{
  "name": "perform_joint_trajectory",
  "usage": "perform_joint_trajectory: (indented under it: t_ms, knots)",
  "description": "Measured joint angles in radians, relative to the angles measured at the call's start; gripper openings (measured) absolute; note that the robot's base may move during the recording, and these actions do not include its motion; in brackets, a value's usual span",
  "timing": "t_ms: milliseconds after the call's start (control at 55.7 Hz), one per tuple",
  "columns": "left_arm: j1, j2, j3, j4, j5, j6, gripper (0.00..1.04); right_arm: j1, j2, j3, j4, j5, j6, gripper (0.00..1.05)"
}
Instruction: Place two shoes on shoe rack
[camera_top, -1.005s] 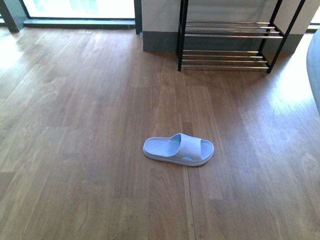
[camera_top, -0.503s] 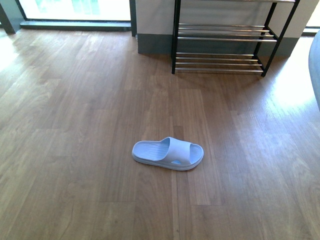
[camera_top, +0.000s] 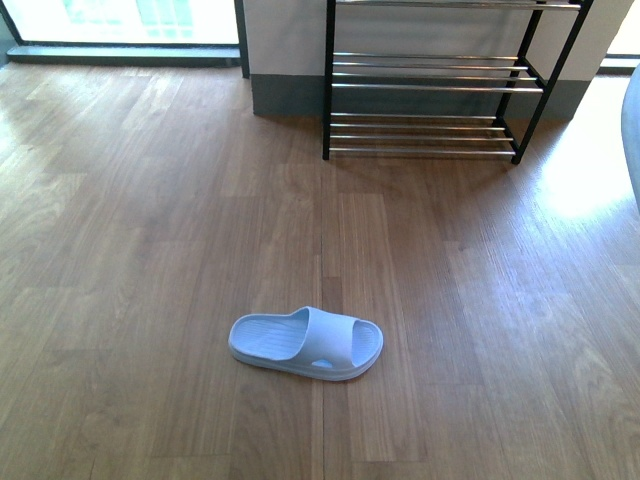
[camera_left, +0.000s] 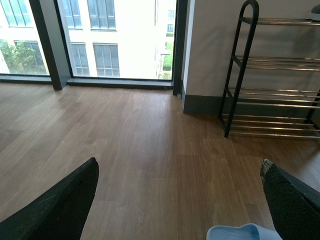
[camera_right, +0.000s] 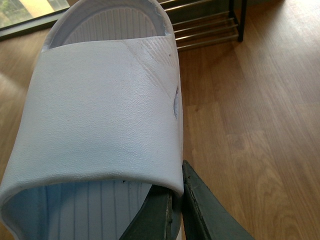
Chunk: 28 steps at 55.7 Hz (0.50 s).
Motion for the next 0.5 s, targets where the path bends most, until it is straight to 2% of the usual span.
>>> perform_joint_trajectory:
  t_ms: [503]
  knots:
    - [0.0, 0.0, 0.0, 0.0, 0.0, 0.0, 0.95, 0.0, 0.002, 0.0, 0.0, 0.001, 0.0, 0.01]
